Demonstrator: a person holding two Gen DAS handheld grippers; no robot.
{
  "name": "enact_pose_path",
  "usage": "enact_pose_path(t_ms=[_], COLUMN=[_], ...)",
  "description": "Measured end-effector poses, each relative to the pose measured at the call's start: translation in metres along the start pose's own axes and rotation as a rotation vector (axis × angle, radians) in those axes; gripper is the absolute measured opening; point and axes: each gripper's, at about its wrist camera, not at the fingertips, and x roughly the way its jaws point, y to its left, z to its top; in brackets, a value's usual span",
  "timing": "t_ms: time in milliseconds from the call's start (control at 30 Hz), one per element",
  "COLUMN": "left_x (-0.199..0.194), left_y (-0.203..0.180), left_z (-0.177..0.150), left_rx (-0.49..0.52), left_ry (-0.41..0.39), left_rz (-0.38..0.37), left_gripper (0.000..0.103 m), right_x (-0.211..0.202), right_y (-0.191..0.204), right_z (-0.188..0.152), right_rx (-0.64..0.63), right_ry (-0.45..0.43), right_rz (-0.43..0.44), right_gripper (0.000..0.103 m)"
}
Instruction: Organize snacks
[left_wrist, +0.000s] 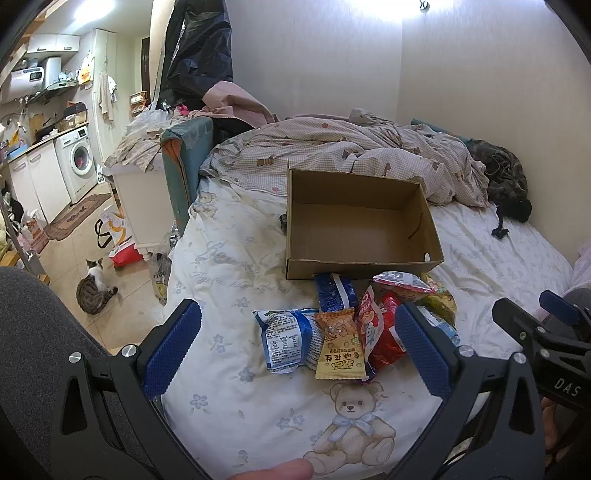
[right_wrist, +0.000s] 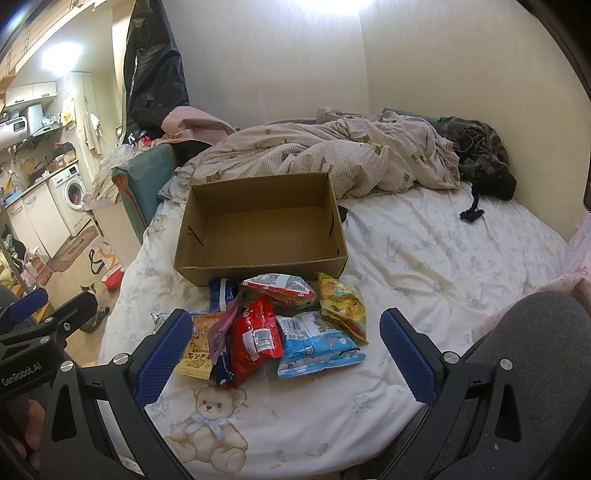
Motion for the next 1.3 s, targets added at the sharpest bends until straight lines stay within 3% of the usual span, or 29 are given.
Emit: enact_pose_path(t_ms=[1300], left_x=[-0.0001], left_y=[0.0], left_z=[-0.0002], left_rx=[-0.002], left_ry=[-0.002], left_rz=[-0.001], left_gripper=[0.103], right_x=[0.0053], right_y=[0.0016], right_z=[0.0019], right_rx=[0.003], right_ry=[0.005], right_rz=[0.001], right_gripper=[0.103])
